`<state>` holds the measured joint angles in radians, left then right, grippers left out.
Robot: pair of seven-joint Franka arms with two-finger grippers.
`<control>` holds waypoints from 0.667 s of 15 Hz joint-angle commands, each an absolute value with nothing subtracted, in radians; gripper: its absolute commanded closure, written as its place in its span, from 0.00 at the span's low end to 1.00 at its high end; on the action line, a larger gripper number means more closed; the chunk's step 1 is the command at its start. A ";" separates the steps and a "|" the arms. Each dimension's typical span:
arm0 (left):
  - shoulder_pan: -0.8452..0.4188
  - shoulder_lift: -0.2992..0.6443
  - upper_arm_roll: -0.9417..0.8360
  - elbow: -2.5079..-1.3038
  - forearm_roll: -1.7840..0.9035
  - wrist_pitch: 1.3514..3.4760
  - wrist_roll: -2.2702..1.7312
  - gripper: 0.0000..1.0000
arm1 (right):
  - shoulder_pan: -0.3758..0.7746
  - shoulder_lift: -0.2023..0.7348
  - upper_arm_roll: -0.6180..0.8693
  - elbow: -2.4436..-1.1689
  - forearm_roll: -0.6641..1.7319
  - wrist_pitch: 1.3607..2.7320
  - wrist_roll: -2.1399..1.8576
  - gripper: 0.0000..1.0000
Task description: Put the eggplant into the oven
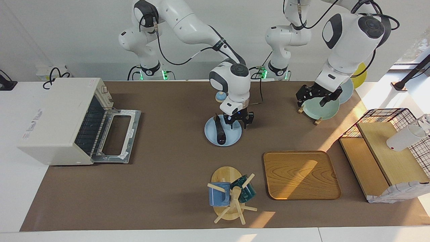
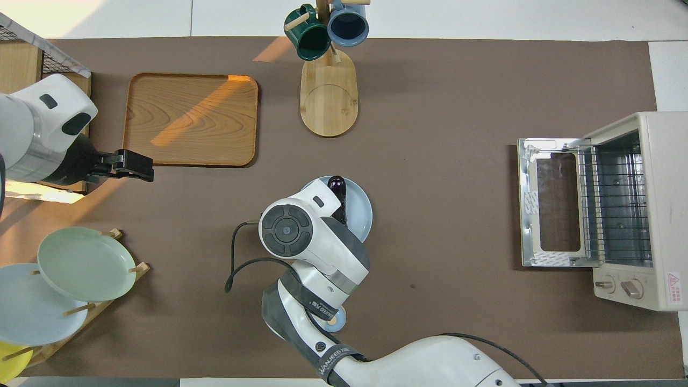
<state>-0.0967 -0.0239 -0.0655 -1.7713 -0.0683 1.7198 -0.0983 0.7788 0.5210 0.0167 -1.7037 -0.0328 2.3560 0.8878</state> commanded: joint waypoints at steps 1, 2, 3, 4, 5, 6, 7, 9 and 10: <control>-0.097 -0.023 -0.067 -1.752 -0.054 1.687 -0.090 0.00 | 0.779 0.479 0.015 -1.778 -0.061 2.395 0.894 0.42; -0.097 -0.023 -0.066 -1.752 -0.054 1.684 -0.089 0.00 | 0.779 0.477 0.015 -1.779 -0.069 2.401 0.893 0.51; -0.097 -0.021 -0.066 -1.747 -0.051 1.675 -0.089 0.00 | 0.779 0.477 0.015 -1.779 -0.071 2.396 0.893 0.64; -0.095 -0.021 -0.066 -1.727 -0.049 1.655 -0.089 0.00 | 0.781 0.477 0.015 -1.779 -0.071 2.393 0.893 0.81; -0.097 -0.017 -0.066 -1.697 -0.043 1.623 -0.084 0.00 | 0.787 0.477 0.015 -1.779 -0.072 2.391 0.893 0.97; -0.098 -0.015 -0.067 -1.681 -0.019 1.603 -0.078 0.00 | 0.791 0.477 0.015 -1.778 -0.072 2.393 0.893 1.00; -0.100 -0.018 -0.069 -1.681 -0.008 1.600 -0.078 0.00 | 0.792 0.477 0.015 -1.776 -0.072 2.382 0.891 1.00; -0.100 -0.021 -0.069 -1.684 -0.006 1.601 -0.072 0.00 | 0.788 0.477 0.012 -1.757 -0.134 2.343 0.881 1.00; -0.098 -0.023 -0.069 -1.687 -0.006 1.609 -0.060 0.00 | 0.779 0.479 0.014 -1.729 -0.199 2.289 0.859 1.00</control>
